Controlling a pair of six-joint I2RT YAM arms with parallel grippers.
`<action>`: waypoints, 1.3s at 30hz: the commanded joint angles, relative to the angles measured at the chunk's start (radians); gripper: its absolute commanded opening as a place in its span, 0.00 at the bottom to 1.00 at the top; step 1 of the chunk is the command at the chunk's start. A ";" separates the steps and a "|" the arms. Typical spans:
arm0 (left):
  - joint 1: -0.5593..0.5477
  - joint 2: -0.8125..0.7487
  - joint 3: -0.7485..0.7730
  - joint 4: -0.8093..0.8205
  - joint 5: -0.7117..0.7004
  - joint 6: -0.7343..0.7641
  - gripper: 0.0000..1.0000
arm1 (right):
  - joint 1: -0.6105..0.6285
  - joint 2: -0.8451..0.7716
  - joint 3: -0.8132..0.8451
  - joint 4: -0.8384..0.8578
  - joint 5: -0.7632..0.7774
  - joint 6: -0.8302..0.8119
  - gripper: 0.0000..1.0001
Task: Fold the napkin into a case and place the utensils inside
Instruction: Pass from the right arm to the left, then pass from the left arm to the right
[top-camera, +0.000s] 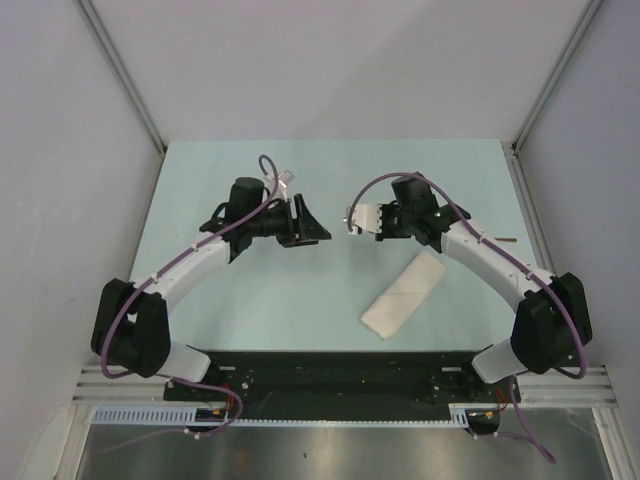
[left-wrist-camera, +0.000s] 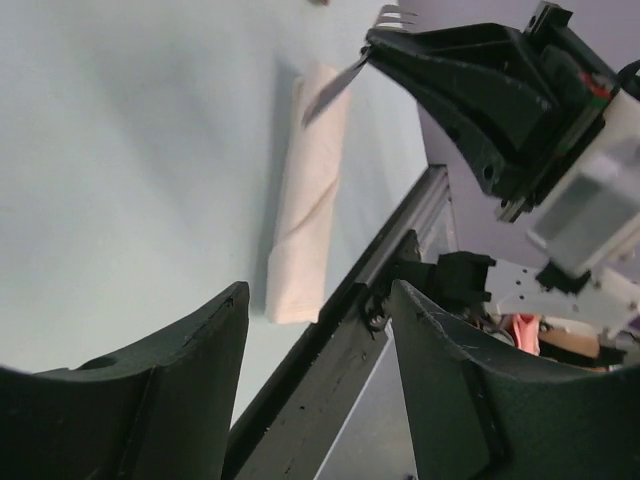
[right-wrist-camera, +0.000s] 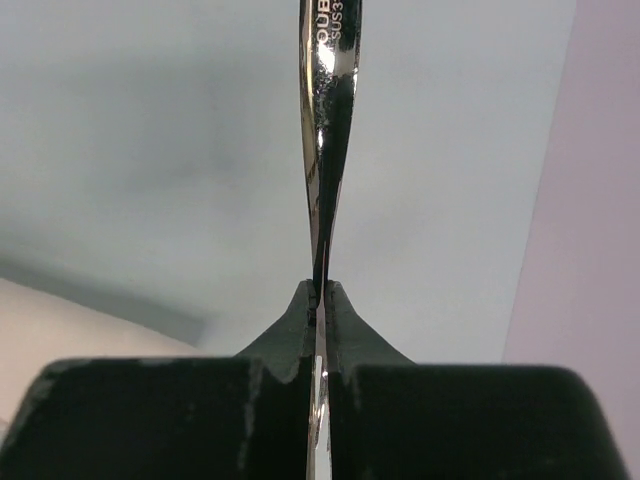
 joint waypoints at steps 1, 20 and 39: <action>-0.013 0.067 0.020 0.135 0.214 0.000 0.64 | 0.043 -0.062 0.025 -0.079 -0.116 -0.123 0.00; -0.131 0.176 0.011 0.322 0.260 -0.089 0.31 | 0.104 -0.099 0.034 -0.187 -0.227 -0.125 0.00; -0.282 -0.031 -0.166 0.529 -0.437 -0.038 0.00 | -0.132 -0.361 -0.215 0.297 0.060 1.890 1.00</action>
